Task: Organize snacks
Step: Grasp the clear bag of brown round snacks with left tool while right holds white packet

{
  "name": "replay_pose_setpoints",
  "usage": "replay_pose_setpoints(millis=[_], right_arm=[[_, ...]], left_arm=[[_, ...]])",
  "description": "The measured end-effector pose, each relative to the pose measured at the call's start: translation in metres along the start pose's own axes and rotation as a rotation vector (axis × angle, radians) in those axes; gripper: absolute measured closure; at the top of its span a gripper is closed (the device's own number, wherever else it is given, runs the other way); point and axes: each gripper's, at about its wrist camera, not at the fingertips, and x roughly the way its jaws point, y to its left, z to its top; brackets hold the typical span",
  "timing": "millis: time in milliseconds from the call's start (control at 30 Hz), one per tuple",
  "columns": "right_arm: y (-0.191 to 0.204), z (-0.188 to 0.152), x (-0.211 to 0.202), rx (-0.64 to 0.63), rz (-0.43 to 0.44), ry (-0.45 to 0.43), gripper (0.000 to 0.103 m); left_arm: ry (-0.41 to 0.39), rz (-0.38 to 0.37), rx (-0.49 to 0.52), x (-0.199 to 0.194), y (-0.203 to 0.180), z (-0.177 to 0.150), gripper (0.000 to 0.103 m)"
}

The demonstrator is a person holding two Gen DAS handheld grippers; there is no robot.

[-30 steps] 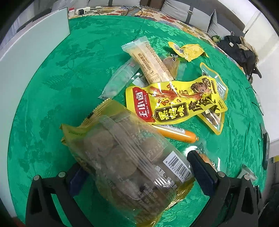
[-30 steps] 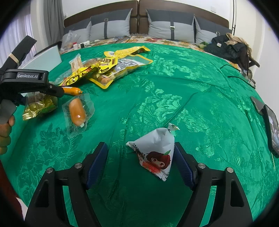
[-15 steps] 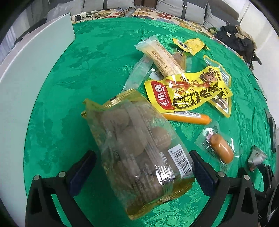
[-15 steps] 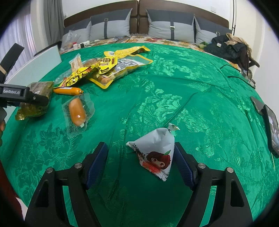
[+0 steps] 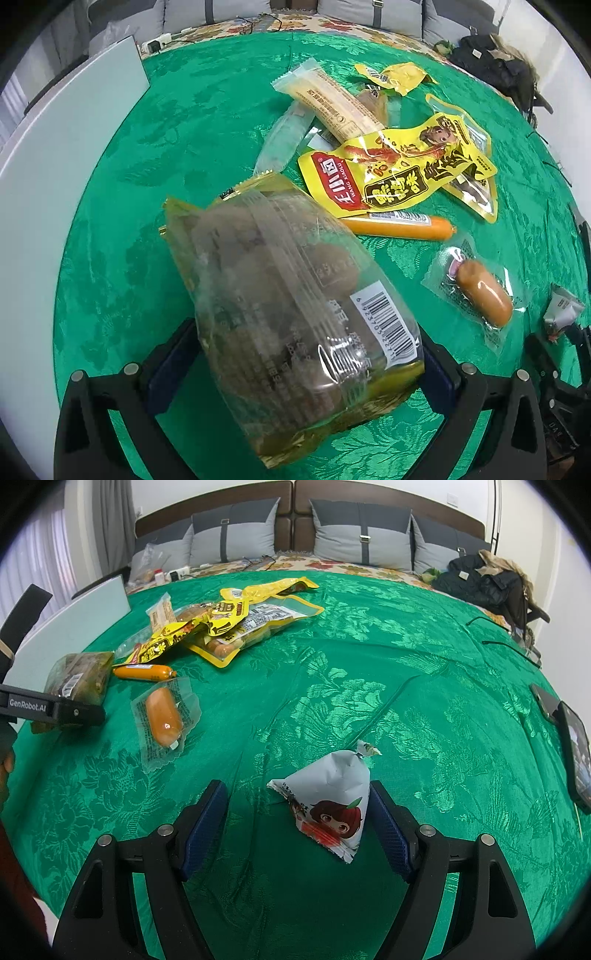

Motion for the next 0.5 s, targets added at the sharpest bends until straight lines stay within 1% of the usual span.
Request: replay_pose_setpoints(millis=[100, 200, 267, 400, 500], right_arm=[[0.0, 0.0, 0.0, 0.001, 0.001, 0.0, 0.023], [-0.001, 0.0, 0.0, 0.003, 0.006, -0.001, 0.023], [0.0, 0.0, 0.0, 0.001, 0.004, -0.001, 0.022], [-0.001, 0.0, 0.0, 0.004, 0.008, -0.002, 0.022], [-0.008, -0.001, -0.003, 0.04, 0.05, -0.012, 0.023]], left_arm=[[-0.009, 0.019, 0.033, -0.003, -0.004, -0.002, 0.002], [-0.018, -0.008, 0.047, -0.008, -0.004, -0.001, 0.016], [-0.026, -0.007, 0.059, -0.011, -0.002, -0.003, 0.02], [-0.046, -0.018, 0.088, -0.016, 0.0, -0.01, 0.023], [-0.042, -0.053, 0.089, -0.023, 0.006, -0.016, 0.023]])
